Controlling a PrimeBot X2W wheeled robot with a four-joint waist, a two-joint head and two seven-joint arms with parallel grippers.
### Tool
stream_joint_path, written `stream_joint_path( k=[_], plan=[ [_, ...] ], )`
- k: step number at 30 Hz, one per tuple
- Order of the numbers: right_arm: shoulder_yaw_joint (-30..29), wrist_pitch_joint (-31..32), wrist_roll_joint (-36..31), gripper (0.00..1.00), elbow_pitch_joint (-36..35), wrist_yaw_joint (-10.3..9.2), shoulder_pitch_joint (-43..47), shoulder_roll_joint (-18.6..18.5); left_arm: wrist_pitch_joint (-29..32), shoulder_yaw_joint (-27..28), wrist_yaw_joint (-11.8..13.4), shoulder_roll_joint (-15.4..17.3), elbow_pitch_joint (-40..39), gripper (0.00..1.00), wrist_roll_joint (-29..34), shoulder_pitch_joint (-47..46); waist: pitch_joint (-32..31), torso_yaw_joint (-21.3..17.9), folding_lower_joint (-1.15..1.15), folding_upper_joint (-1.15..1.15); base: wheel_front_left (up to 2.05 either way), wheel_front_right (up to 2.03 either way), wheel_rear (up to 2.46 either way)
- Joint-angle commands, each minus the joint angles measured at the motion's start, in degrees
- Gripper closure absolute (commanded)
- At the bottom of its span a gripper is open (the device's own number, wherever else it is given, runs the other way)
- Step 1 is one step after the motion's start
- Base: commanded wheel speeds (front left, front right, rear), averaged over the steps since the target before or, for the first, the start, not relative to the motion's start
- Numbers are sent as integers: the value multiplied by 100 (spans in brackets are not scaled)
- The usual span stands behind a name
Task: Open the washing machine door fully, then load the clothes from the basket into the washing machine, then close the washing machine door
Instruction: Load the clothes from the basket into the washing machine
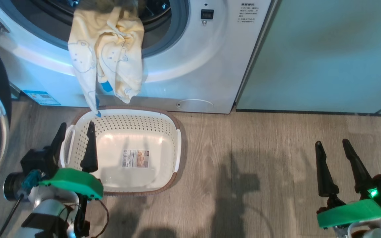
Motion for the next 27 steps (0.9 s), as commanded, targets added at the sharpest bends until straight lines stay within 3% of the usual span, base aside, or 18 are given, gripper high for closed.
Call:
stream_joint_path(
  k=[1,8,27],
  plan=[
    [146,-38,43,0,-202,-16,-193,-101,-47,219,0,141,-135,0,57,-286,67,-24,0,0,0,0,0],
    [181,-38,131,0,-264,-16,-311,-101,57,191,-91,179,37,0,-1,-585,354,-134,0,0,0,0,0],
    [255,-38,491,0,-422,-16,-717,-101,404,203,-481,540,1576,0,-83,-2062,1407,-682,0,0,0,0,0]
  ],
)
